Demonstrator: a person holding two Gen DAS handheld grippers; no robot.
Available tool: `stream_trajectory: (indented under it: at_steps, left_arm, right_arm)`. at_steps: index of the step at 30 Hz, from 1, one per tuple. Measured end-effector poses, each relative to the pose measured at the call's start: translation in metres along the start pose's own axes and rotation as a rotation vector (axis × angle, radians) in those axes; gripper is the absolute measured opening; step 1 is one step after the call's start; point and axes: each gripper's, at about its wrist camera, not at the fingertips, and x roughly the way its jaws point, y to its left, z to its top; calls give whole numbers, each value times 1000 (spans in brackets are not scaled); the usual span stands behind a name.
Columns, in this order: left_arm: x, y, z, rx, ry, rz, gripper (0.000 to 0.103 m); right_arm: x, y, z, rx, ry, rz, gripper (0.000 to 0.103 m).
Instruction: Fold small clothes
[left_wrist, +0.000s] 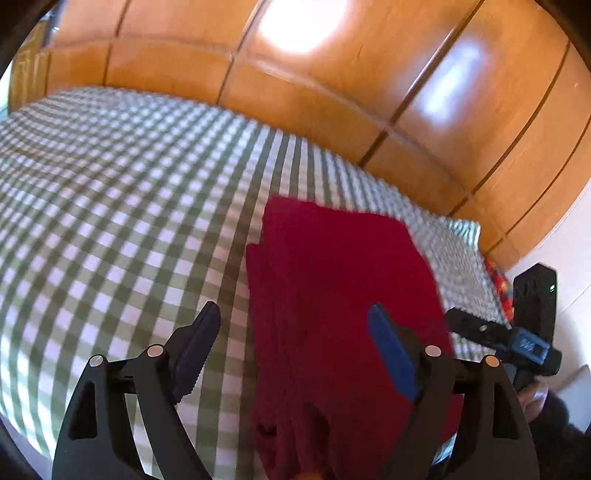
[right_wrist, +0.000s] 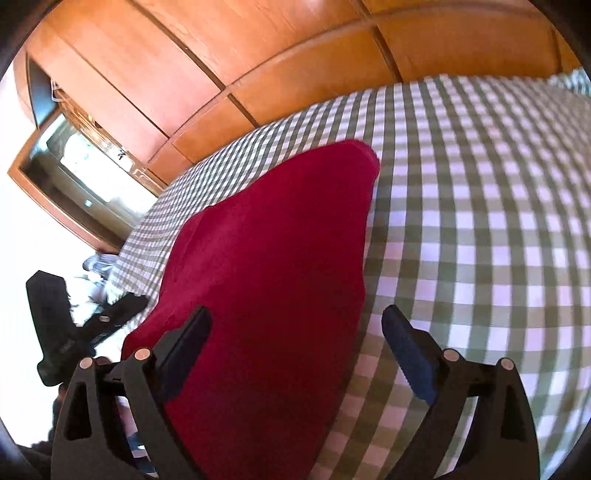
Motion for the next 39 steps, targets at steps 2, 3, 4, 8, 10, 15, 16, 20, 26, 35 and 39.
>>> stream_trajectory:
  at_steps: [2,3,4,8,10,15,16,20,26,35,39]
  left_arm:
    - [19,7,1,-29,71,-57,74]
    - [32,13,-1,-59,124,-88,73]
    - [41,17,-4,-73,147,-104,73]
    - [50,29,-18,-95,131,-226,50]
    - [49,28,-19,-105,126,-252,39]
    - [35,-13,-7,-15,102,-299,32]
    - [36,-22,-3,-2,104,-309,32]
    - [55,-77,13,67,121,-380,32]
    - [117,-203,37,245,173,-457,32]
    - [225,-375,44,397,243,-442,33]
    - [296,-399,5,531,329,-167,53]
  right_arm:
    - [12,-6,1,15,33,37,92]
    - [18,-8,2,26,51,69,90]
    - [28,-11,3,45,80,117,87]
    - [49,-7,-1,33,110,179,76]
    - [46,-4,0,21,111,197,62]
    - [9,10,4,-55,26,192,46]
    - [-7,5,6,-48,-9,192,46]
    - [-55,-25,12,-19,-105,147,46]
    - [-139,-96,25,56,-255,-7,46]
    - [-209,-210,27,248,-382,-201,50]
    - [-163,-266,-1,397,-269,-377,73]
